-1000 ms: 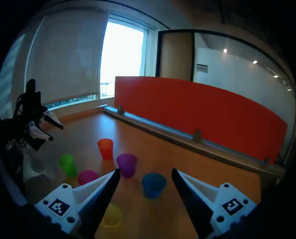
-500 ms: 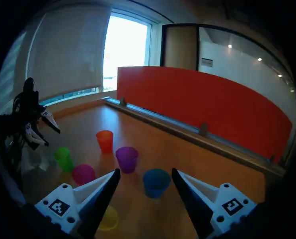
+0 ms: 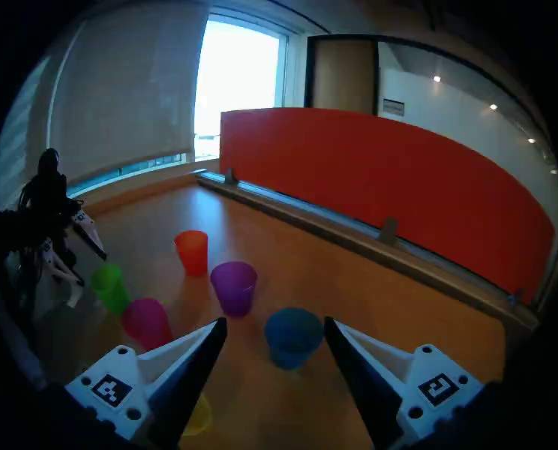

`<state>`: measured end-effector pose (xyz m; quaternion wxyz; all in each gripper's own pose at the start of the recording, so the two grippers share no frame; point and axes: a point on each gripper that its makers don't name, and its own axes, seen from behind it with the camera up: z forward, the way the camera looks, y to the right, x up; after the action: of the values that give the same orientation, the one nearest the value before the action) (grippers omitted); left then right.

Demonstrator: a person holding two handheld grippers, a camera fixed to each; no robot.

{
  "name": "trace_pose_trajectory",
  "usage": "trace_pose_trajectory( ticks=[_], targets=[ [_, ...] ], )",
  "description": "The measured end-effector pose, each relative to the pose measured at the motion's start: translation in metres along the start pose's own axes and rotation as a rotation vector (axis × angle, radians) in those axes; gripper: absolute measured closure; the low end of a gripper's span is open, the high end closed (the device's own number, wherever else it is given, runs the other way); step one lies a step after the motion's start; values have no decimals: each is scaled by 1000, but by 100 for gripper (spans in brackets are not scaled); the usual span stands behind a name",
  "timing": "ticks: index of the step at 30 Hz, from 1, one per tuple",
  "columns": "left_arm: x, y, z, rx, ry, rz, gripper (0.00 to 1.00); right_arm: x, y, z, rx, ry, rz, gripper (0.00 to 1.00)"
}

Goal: Pour water

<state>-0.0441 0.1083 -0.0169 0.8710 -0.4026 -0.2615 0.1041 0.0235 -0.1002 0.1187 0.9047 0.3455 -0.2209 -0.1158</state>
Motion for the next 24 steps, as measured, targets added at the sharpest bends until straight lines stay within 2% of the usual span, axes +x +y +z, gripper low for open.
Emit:
trace_pose_trajectory(
  ticks=[9,24],
  targets=[
    [-12,4,17,-18,-22,3,0,-13,1,11,7,-23,6,0],
    [-12,2,46,-30,-9,12,0,-21,7,22,5,-43,8,0]
  ],
)
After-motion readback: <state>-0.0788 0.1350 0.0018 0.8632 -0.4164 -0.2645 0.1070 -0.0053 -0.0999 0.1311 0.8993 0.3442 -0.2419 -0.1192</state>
